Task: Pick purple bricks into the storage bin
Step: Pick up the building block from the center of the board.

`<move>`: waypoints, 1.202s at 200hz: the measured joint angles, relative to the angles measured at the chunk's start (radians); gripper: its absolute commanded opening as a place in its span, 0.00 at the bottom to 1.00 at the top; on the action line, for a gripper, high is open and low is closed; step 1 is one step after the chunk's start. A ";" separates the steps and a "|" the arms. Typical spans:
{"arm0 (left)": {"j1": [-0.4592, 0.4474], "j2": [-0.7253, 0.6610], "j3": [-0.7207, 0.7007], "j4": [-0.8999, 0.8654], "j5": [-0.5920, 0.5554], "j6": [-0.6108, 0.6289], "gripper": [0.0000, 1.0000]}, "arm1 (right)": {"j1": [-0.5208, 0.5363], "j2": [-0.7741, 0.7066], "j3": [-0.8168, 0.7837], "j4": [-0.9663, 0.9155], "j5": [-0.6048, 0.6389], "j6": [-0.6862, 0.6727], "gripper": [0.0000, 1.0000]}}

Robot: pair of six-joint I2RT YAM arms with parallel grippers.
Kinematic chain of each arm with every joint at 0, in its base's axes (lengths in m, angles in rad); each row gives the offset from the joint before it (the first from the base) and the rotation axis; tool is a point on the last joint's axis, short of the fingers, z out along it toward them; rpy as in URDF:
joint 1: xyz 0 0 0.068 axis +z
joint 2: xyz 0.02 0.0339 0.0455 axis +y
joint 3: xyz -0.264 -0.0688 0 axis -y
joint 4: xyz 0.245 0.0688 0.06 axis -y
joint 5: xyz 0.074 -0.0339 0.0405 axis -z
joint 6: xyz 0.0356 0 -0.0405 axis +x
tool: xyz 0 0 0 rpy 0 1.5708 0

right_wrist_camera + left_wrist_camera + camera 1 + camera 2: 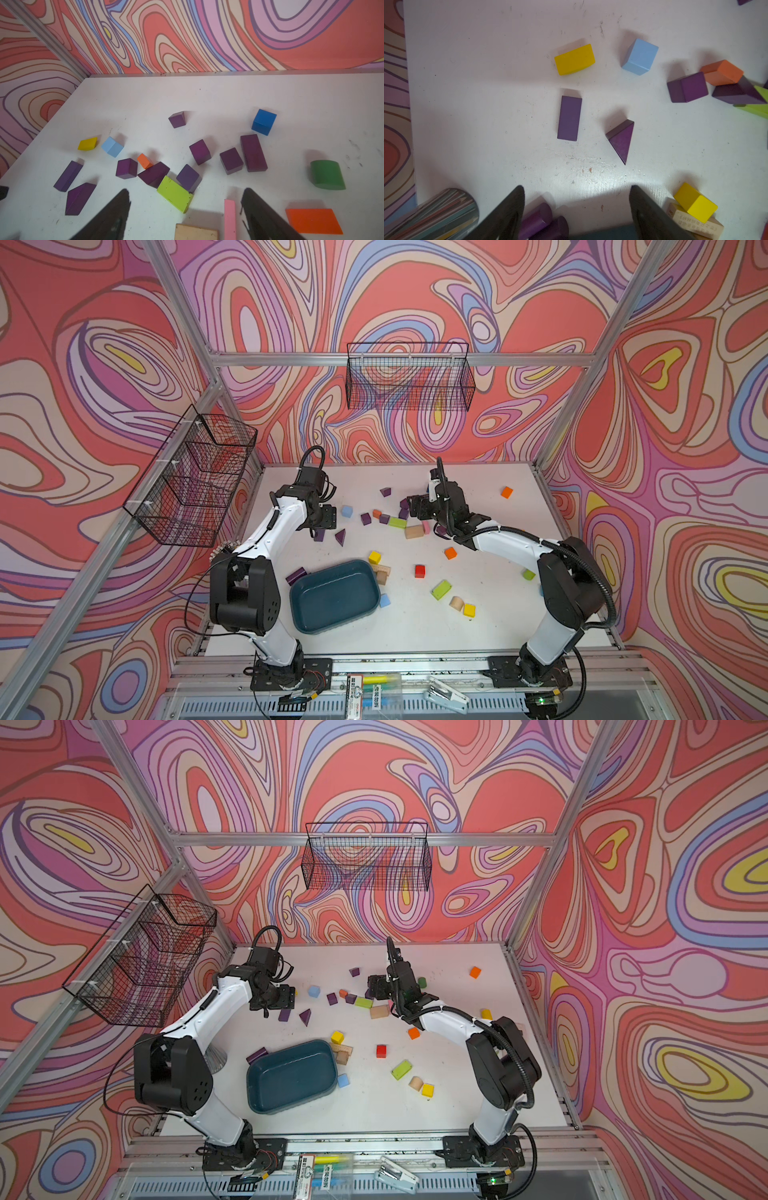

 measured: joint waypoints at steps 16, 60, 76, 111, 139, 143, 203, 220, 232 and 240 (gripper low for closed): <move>0.021 0.027 0.000 -0.010 0.016 0.009 0.79 | 0.000 0.001 0.000 0.005 -0.043 -0.021 0.87; 0.045 0.087 0.007 -0.024 0.039 0.023 0.76 | 0.001 0.002 -0.001 0.063 -0.134 -0.071 0.87; 0.048 0.106 0.015 -0.025 0.046 0.029 0.74 | 0.002 0.005 -0.002 0.090 -0.156 -0.087 0.86; 0.051 0.163 0.050 -0.026 0.047 0.040 0.71 | 0.007 0.031 -0.002 0.140 -0.197 -0.109 0.86; 0.055 0.200 0.069 -0.026 0.036 0.055 0.69 | 0.009 0.074 -0.002 0.162 -0.232 -0.110 0.86; 0.055 0.206 0.073 -0.026 0.035 0.056 0.69 | 0.010 0.078 -0.002 0.163 -0.237 -0.110 0.86; 0.068 0.290 0.138 -0.025 0.034 0.089 0.66 | 0.021 0.115 0.006 0.208 -0.304 -0.113 0.86; 0.068 0.306 0.140 -0.025 0.038 0.092 0.65 | 0.026 0.129 0.011 0.206 -0.312 -0.117 0.86; 0.068 0.319 0.141 -0.025 0.041 0.094 0.64 | 0.029 0.138 0.020 0.196 -0.316 -0.121 0.86; 0.068 0.329 0.142 -0.025 0.043 0.098 0.64 | 0.032 0.145 0.030 0.186 -0.317 -0.124 0.85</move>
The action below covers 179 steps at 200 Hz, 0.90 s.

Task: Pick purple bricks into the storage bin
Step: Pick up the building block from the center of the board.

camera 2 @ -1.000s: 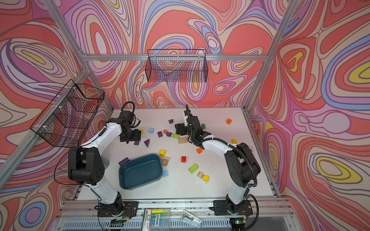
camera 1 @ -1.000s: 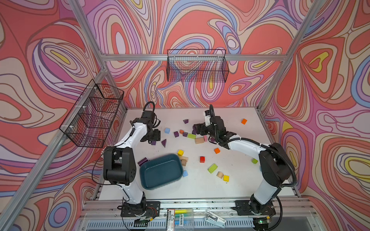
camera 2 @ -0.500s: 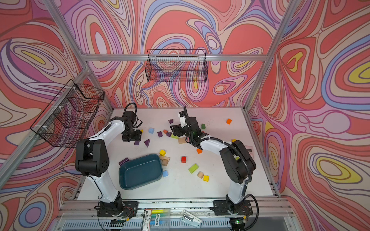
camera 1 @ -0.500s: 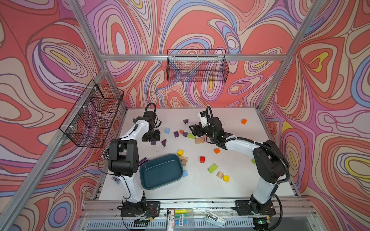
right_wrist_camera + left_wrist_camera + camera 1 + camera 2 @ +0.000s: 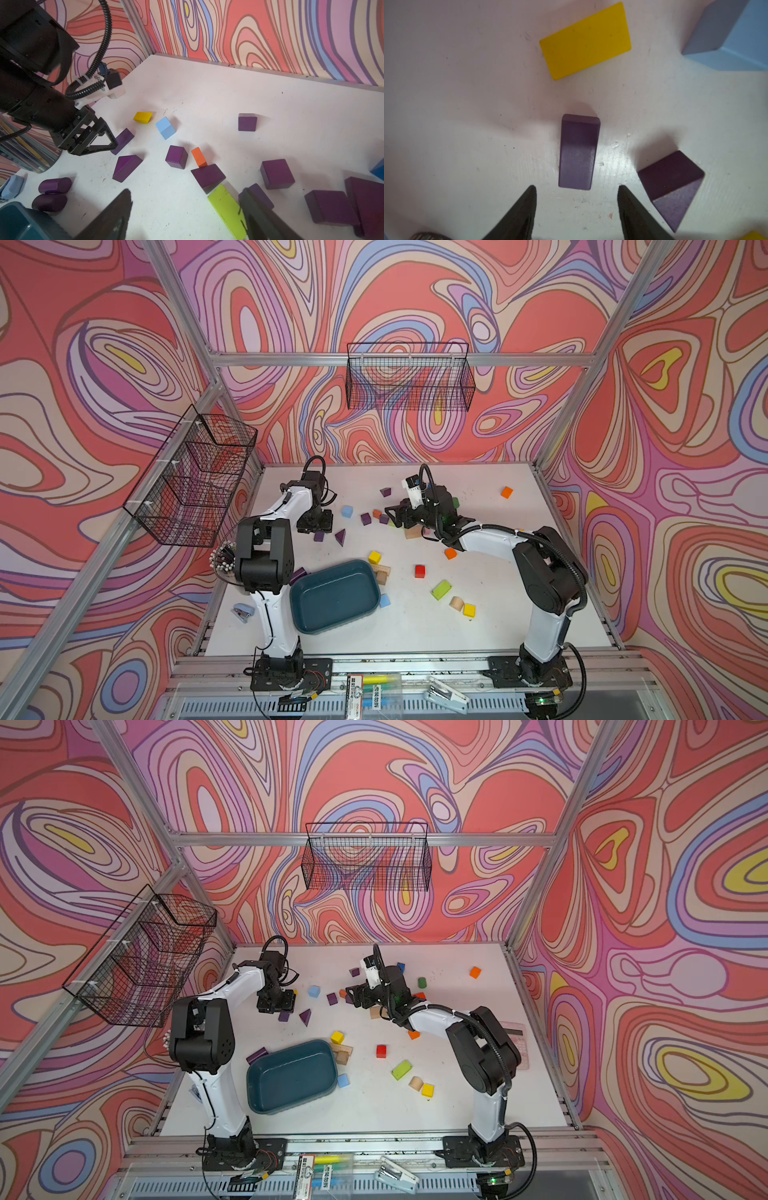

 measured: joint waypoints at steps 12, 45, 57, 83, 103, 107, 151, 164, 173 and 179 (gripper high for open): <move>0.000 0.014 0.000 0.000 0.003 0.001 0.63 | 0.003 0.010 0.020 -0.013 -0.003 -0.004 0.85; 0.000 0.039 0.000 0.000 0.006 0.001 0.59 | 0.009 0.055 0.112 -0.079 -0.009 -0.013 0.80; 0.000 0.043 0.002 0.000 0.006 0.001 0.57 | 0.011 0.082 0.155 -0.111 -0.009 -0.016 0.80; 0.000 0.056 0.018 0.001 0.005 0.002 0.52 | 0.015 0.126 0.202 -0.175 -0.007 -0.024 0.80; 0.002 0.065 0.027 0.001 0.005 0.004 0.49 | 0.019 0.142 0.211 -0.210 -0.006 -0.027 0.80; 0.002 0.068 0.029 0.002 0.005 0.004 0.48 | 0.021 0.143 0.211 -0.216 -0.006 -0.028 0.79; 0.006 0.121 0.075 0.000 -0.002 0.003 0.31 | 0.028 0.160 0.246 -0.270 -0.002 -0.036 0.78; 0.006 0.123 0.079 -0.002 -0.005 0.002 0.26 | 0.029 0.161 0.255 -0.280 0.003 -0.038 0.78; 0.006 0.123 0.079 -0.001 -0.008 0.000 0.23 | 0.029 0.164 0.260 -0.282 0.007 -0.039 0.78; 0.006 0.123 0.079 -0.001 -0.010 0.000 0.20 | 0.029 0.165 0.262 -0.281 0.009 -0.040 0.78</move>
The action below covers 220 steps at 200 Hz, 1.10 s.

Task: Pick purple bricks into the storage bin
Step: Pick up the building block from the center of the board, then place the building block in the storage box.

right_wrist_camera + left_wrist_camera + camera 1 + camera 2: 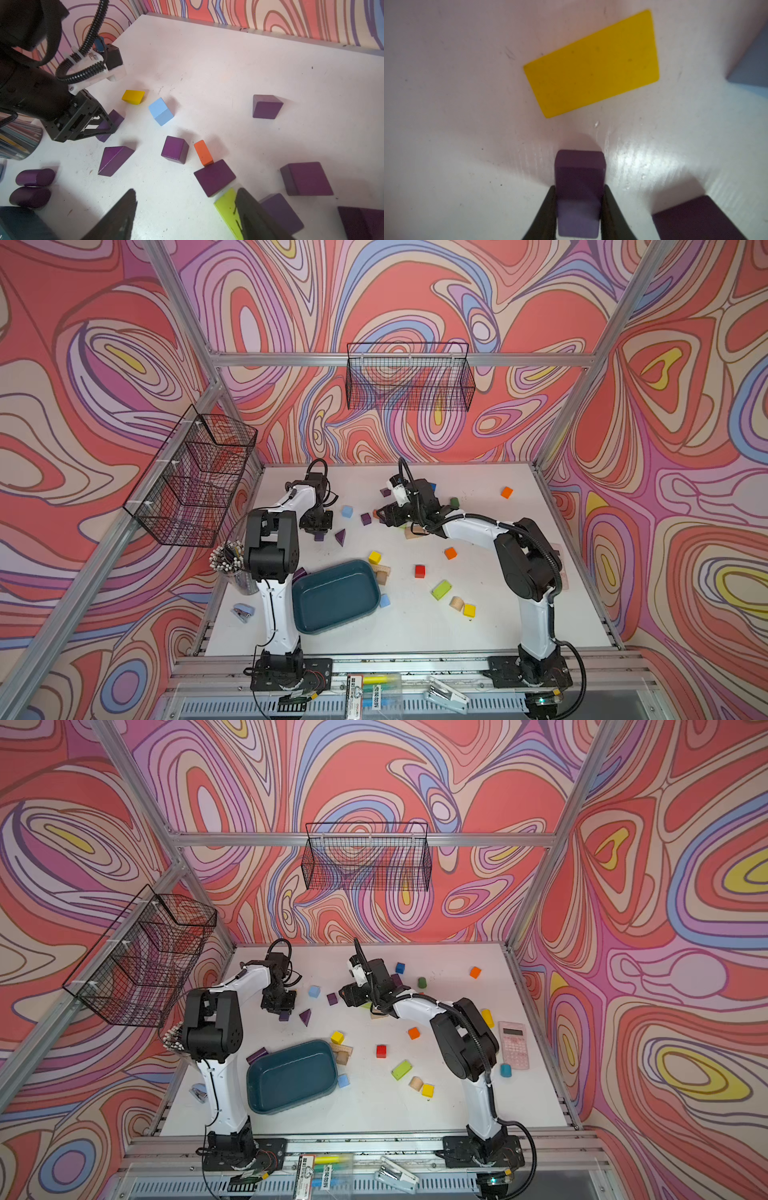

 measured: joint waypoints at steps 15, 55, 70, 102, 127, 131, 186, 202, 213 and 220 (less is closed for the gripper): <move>0.000 0.000 0.000 0.000 -0.006 -0.001 0.17 | 0.000 0.003 0.001 -0.007 0.006 -0.001 0.78; 0.000 -0.004 0.000 0.000 -0.022 -0.011 0.16 | 0.000 0.007 0.005 -0.016 0.038 -0.002 0.78; 0.000 -0.018 0.000 0.000 -0.031 -0.018 0.16 | 0.000 0.007 0.006 -0.016 0.051 -0.002 0.78; 0.000 -0.095 0.000 0.001 -0.036 -0.034 0.15 | 0.000 0.007 0.006 -0.017 0.073 -0.002 0.78; 0.000 -0.158 0.000 0.000 -0.030 -0.046 0.15 | 0.000 0.007 0.006 -0.018 0.087 -0.001 0.78; 0.000 -0.167 -0.001 0.000 -0.029 -0.047 0.15 | 0.000 0.007 0.006 -0.018 0.088 -0.001 0.78; -0.014 -0.319 -0.120 -0.006 -0.009 -0.064 0.15 | 0.000 0.007 0.008 -0.019 0.098 0.003 0.78; -0.034 -0.370 -0.171 -0.014 -0.009 -0.071 0.15 | 0.000 0.007 0.013 -0.027 0.106 0.006 0.78; -0.053 -0.409 -0.203 -0.020 -0.007 -0.077 0.15 | 0.000 0.007 0.018 -0.035 0.111 0.008 0.78; -0.067 -0.435 -0.223 -0.024 -0.006 -0.080 0.15 | 0.000 0.007 0.020 -0.041 0.117 0.010 0.78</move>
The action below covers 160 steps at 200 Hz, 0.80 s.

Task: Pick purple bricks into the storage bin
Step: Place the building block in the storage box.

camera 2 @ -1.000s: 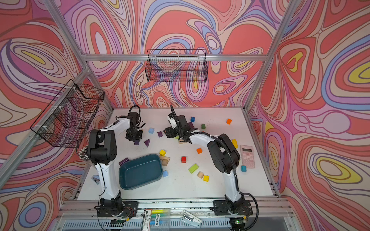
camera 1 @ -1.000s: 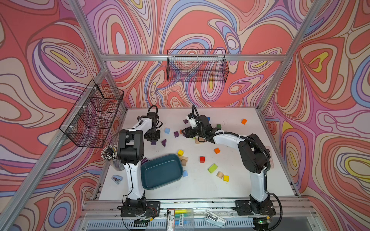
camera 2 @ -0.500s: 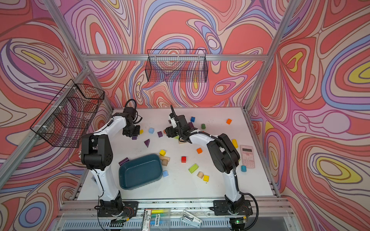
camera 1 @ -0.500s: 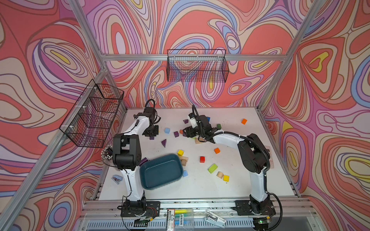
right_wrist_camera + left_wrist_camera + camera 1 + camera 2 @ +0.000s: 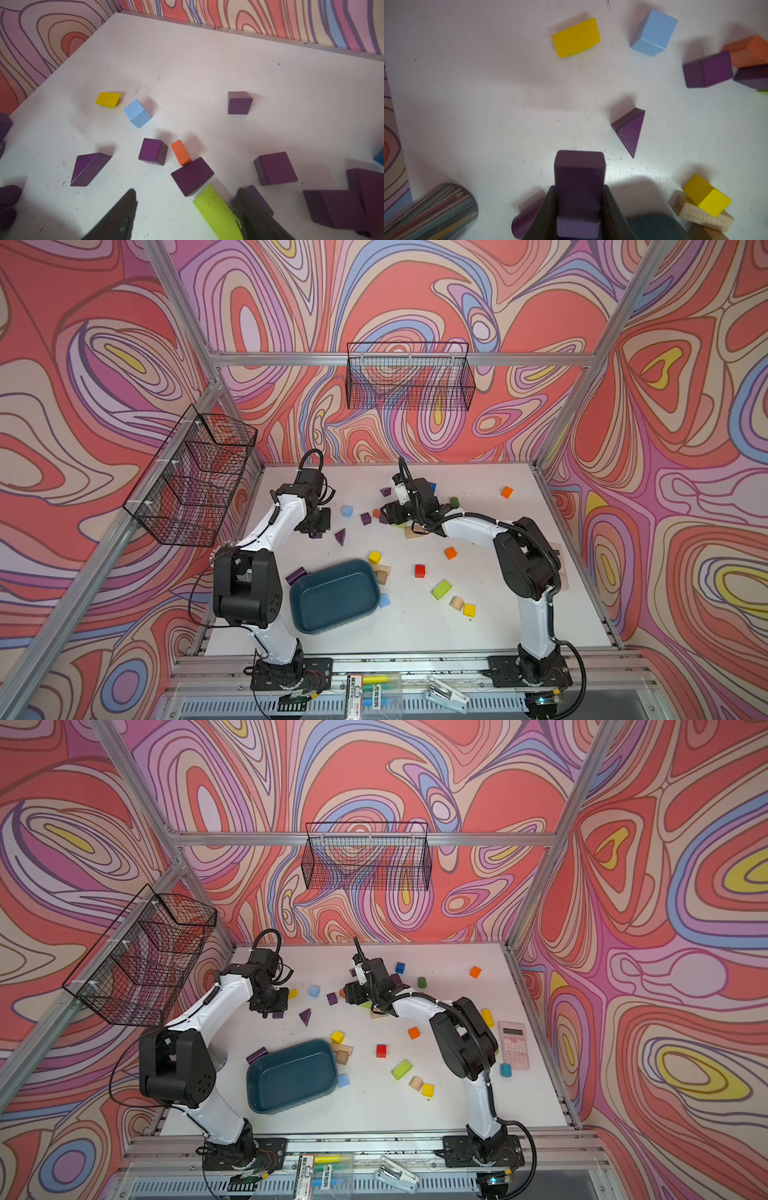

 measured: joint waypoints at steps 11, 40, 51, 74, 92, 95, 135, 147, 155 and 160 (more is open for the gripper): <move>-0.021 -0.040 -0.031 -0.007 0.000 -0.007 0.15 | 0.000 0.000 0.003 -0.006 0.006 0.003 0.78; -0.077 -0.148 -0.105 -0.023 0.002 -0.030 0.15 | 0.000 0.000 0.006 -0.016 0.019 0.007 0.78; -0.096 -0.185 -0.132 -0.028 0.001 -0.040 0.15 | 0.000 0.000 0.006 -0.016 0.019 0.008 0.78; -0.131 -0.267 -0.195 -0.037 0.005 -0.065 0.15 | 0.000 -0.001 -0.006 0.007 0.014 0.008 0.78; -0.156 -0.328 -0.247 -0.051 0.008 -0.087 0.15 | 0.000 -0.007 -0.037 0.031 0.000 0.005 0.78; -0.160 -0.337 -0.255 -0.053 0.008 -0.091 0.15 | 0.000 -0.010 -0.044 0.036 -0.003 0.003 0.78; -0.208 -0.415 -0.356 -0.065 0.023 -0.143 0.15 | 0.000 -0.064 -0.146 0.092 -0.077 -0.024 0.79; -0.225 -0.425 -0.381 -0.065 0.024 -0.158 0.15 | 0.000 -0.087 -0.168 0.109 -0.105 -0.035 0.79; -0.235 -0.427 -0.392 -0.065 0.027 -0.167 0.15 | 0.000 -0.100 -0.177 0.117 -0.124 -0.043 0.79; -0.240 -0.428 -0.396 -0.065 0.029 -0.172 0.15 | 0.000 -0.108 -0.181 0.121 -0.135 -0.047 0.79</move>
